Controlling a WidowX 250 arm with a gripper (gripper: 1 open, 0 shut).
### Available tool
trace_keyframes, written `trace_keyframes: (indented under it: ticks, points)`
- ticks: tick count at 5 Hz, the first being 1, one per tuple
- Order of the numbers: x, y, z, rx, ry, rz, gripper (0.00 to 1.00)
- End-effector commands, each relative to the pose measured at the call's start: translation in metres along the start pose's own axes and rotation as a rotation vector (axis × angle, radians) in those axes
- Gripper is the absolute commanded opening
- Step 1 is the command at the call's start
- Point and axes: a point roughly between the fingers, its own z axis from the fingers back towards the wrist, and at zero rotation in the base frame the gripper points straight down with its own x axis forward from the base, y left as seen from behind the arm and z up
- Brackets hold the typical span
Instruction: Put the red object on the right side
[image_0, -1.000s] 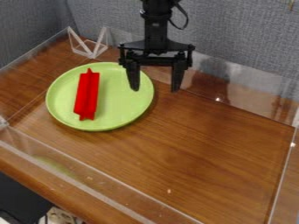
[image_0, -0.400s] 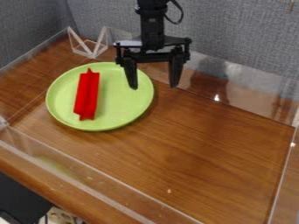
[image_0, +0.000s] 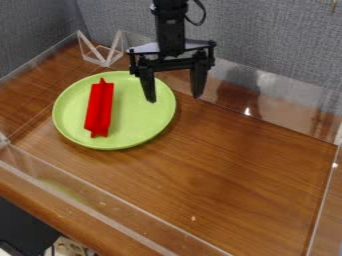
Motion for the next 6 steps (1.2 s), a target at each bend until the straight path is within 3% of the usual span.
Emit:
trace_keyframes:
  ticks: [1,5,6]
  points:
    - [0.000,0.001,0.023,-0.045,-0.066,0.029,1.00]
    - [-0.003,-0.005,0.019,-0.060,-0.070,0.104,1.00]
    - [0.003,0.018,0.023,-0.052,-0.102,0.134,1.00]
